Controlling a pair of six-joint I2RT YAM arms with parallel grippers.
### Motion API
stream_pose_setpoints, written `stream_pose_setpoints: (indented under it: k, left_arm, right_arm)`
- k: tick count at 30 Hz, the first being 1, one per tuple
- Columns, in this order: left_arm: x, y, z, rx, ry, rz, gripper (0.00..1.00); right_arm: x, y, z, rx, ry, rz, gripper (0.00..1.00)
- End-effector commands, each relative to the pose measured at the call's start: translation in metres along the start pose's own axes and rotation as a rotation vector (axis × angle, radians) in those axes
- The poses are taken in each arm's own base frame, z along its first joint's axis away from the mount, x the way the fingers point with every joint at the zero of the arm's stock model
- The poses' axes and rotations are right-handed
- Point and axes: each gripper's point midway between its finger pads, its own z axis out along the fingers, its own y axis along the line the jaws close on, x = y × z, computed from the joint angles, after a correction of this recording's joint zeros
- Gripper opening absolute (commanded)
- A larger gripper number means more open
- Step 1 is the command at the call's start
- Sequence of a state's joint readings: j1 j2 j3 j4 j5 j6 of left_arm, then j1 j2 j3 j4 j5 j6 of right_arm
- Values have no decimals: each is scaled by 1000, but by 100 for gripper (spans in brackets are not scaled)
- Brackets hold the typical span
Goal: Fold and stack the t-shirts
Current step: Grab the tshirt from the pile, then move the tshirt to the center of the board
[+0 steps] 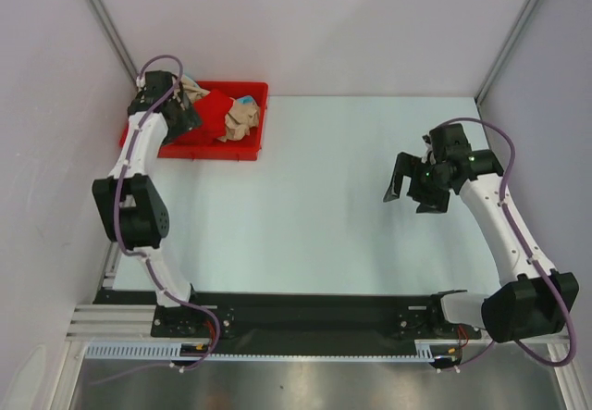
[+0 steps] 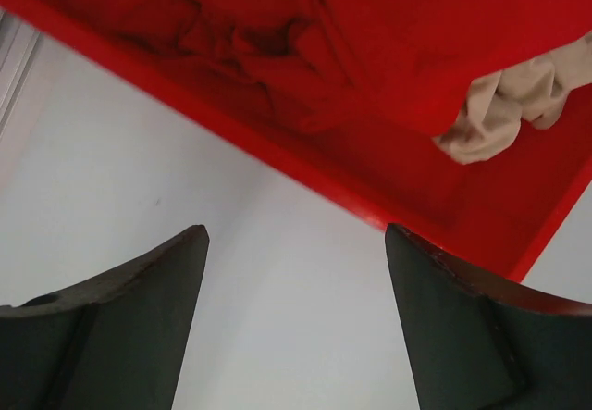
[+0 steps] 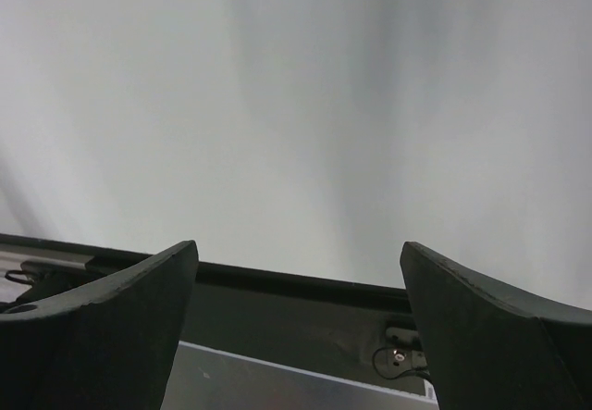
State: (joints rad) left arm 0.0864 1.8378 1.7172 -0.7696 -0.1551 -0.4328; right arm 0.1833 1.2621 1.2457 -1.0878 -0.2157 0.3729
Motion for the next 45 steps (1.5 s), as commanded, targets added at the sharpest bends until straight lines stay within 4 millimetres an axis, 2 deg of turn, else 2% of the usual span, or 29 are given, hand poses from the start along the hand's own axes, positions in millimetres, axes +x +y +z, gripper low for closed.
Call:
stream_pose_setpoints:
  k: [1,2,3,6,9,13,17,19,20,21,22,23,25,26,27,28,29,30,31,33,34,35,37,38,39,40,41,43,45]
  left_arm:
    - [-38,-35,12,117,-95,46,84]
    - [-56,-41,10,124,-133,39,84]
    - [-50,-42,33,107,-100,44,83]
    - [-60,-51,57,99,-89,30,78]
    - [-71,-61,71,123,-128,10,76]
    - [-67,-62,98,108,-115,-6,70]
    - [-64,-62,108,97,-99,-4,61]
    - [-66,-63,107,105,-102,2,42]
    - [-69,-65,102,107,-108,2,29]
    - [-77,-66,92,108,-126,-6,5]
    - [-82,-71,83,119,-145,-11,0]
    - [-96,-77,60,147,-189,-21,0]
    - [-103,-95,33,201,-219,-28,0]
    - [-112,-107,4,261,-250,-32,0]
    - [-115,-117,-13,299,-264,-33,0]
    - [-109,-141,-36,357,-272,-15,0]
    - [-110,-153,-57,398,-289,-6,0]
    - [-117,-162,-94,446,-336,0,0]
    - [-110,-181,-117,501,-349,26,0]
    - [-112,-196,-163,578,-401,44,0]
    - [-108,-207,-202,661,-423,58,0]
    - [-106,-212,-225,713,-442,66,0]
    - [-91,-221,-260,791,-439,83,0]
    - [-87,-212,-292,819,-467,83,0]
    - [-76,-210,-293,810,-451,97,0]
    - [-63,-209,-320,845,-460,115,0]
    - [-45,-207,-315,827,-411,139,0]
    - [-15,-210,-325,842,-363,182,0]
    - [16,-201,-324,831,-310,221,0]
  right_arm:
    - [-16,-4,-7,-4,-33,-11,99]
    - [-17,-5,-7,-3,-32,-9,99]
    - [-19,-7,-6,2,-30,-6,99]
    - [-22,-8,-4,7,-25,-2,99]
    - [-28,-10,-2,20,-26,-5,99]
    - [-30,-11,1,32,-13,-12,99]
    - [-32,-11,1,37,-14,-11,99]
    - [-32,-10,2,34,-8,-11,99]
    - [-32,-10,2,32,-11,-13,99]
    - [-33,-10,3,34,-8,-11,99]
    - [-35,-9,2,32,-14,-8,99]
    - [-35,-9,2,32,-14,-8,99]
    - [-37,-5,1,18,-20,-9,99]
    - [-37,-4,2,11,-19,-4,99]
    - [-39,-3,2,5,-23,-4,99]
    - [-39,-1,2,-2,-25,-4,99]
    - [-40,2,1,-16,-27,-2,99]
    - [-41,4,1,-24,-28,-1,99]
    - [-41,6,1,-31,-28,0,99]
    - [-41,12,-1,-53,-33,-4,99]
    - [-40,15,-2,-63,-33,-5,99]
    - [-39,18,-3,-73,-34,-9,99]
    - [-38,23,-6,-93,-36,-13,99]
    - [-37,25,-8,-99,-42,-18,99]
    - [-36,28,-8,-108,-39,-18,99]
    - [-35,30,-9,-113,-41,-17,99]
    - [-35,32,-10,-120,-45,-22,98]
    - [-33,38,-16,-139,-58,-25,98]
    - [-32,41,-22,-157,-77,-33,98]
